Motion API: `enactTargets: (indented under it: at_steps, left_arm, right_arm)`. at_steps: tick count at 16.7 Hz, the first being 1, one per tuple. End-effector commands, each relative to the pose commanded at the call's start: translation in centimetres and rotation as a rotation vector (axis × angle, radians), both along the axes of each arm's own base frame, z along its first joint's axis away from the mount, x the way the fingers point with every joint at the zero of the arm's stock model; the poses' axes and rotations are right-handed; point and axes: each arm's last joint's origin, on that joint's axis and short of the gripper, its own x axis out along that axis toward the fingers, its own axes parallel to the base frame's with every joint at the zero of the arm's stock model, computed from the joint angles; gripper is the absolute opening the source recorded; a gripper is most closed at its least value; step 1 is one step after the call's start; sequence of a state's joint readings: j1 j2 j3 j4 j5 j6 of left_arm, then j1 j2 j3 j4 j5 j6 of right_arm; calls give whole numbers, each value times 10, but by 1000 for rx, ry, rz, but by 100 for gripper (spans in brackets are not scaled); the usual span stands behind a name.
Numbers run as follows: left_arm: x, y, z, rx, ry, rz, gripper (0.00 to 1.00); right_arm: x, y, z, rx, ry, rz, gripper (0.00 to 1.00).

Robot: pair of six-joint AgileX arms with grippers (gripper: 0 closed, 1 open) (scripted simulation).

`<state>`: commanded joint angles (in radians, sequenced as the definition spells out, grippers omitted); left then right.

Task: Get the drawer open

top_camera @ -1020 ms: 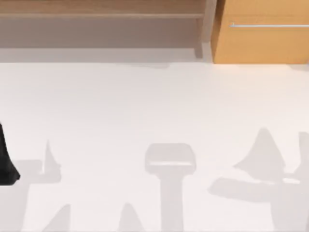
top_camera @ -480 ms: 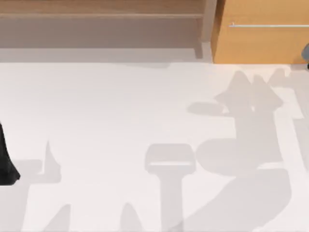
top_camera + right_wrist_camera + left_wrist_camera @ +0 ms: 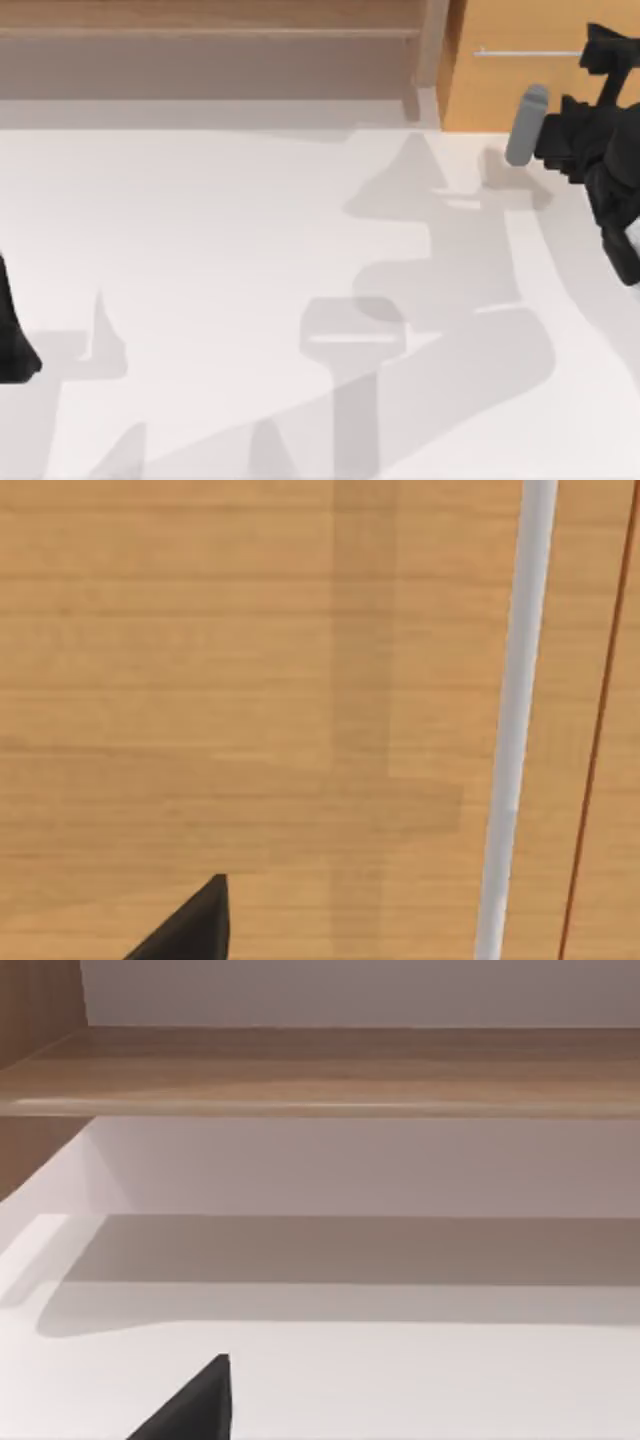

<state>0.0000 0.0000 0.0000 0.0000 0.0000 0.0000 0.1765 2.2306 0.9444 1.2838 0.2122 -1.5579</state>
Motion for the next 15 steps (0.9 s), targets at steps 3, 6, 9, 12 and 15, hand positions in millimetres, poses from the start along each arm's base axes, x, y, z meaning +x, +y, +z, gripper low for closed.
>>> enactTargets:
  at_steps: [3,6,9,12,15]
  left_arm:
    - [0,0,0,0,0,0,100]
    - [0,0,0,0,0,0,100]
    - [0,0,0,0,0,0,100]
    - [0,0,0,0,0,0,100]
    - [0,0,0,0,0,0,100]
  right_arm:
    - [0,0,0,0,0,0,100]
    - [3,-1,0,1,1,0,100]
    - [16,0,0,0,0,0,100]
    - [25,0,0,0,0,0,100]
    - [25,0,0,0,0,0,100]
